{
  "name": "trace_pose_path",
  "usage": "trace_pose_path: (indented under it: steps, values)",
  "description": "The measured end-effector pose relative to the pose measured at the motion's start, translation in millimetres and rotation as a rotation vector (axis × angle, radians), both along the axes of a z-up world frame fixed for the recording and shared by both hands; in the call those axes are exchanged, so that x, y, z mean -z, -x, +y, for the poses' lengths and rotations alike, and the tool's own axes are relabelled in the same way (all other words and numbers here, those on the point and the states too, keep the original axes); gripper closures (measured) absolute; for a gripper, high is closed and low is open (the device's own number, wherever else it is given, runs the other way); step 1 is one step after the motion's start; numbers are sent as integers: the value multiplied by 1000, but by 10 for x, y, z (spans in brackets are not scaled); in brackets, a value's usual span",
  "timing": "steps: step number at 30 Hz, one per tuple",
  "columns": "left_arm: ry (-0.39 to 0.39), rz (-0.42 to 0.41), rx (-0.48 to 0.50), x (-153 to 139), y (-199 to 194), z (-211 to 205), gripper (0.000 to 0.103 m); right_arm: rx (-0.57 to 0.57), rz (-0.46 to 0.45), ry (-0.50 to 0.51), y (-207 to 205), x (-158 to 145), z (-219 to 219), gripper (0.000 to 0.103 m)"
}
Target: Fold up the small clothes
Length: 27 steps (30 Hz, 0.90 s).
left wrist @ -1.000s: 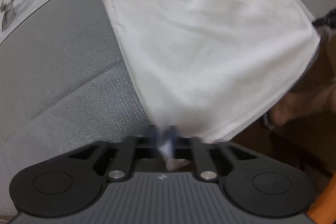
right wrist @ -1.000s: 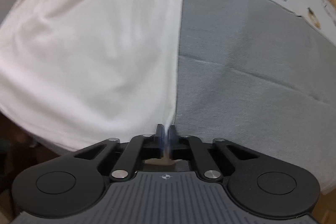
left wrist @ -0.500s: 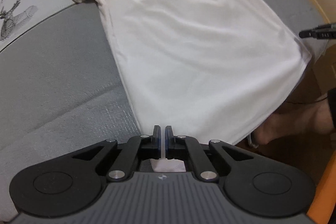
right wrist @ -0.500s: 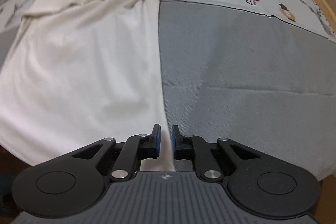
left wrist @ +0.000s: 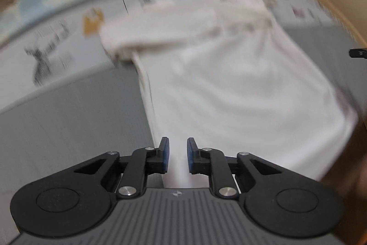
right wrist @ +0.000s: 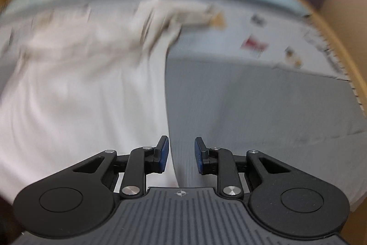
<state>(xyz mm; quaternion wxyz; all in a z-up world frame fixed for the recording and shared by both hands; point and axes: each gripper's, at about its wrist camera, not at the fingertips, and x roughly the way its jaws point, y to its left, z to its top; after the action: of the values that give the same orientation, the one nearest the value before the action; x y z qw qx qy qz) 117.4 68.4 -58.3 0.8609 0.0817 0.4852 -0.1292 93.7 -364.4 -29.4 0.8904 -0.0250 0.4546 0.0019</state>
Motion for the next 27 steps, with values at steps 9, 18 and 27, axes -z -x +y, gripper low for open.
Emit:
trace_pose_path:
  steps: [9, 18, 27]
  values:
    - [-2, -200, -71, -305, -251, -562, 85, 199, -281, -251, -876, -808, 303, 65]
    - [4, -184, 67, -208, -652, -1416, 100, 364, -143, -403, -1356, -384, 47, 76]
    - [70, -258, 121, 164, -1290, -2292, 98, 434, -105, -378, -1409, -200, -336, 82]
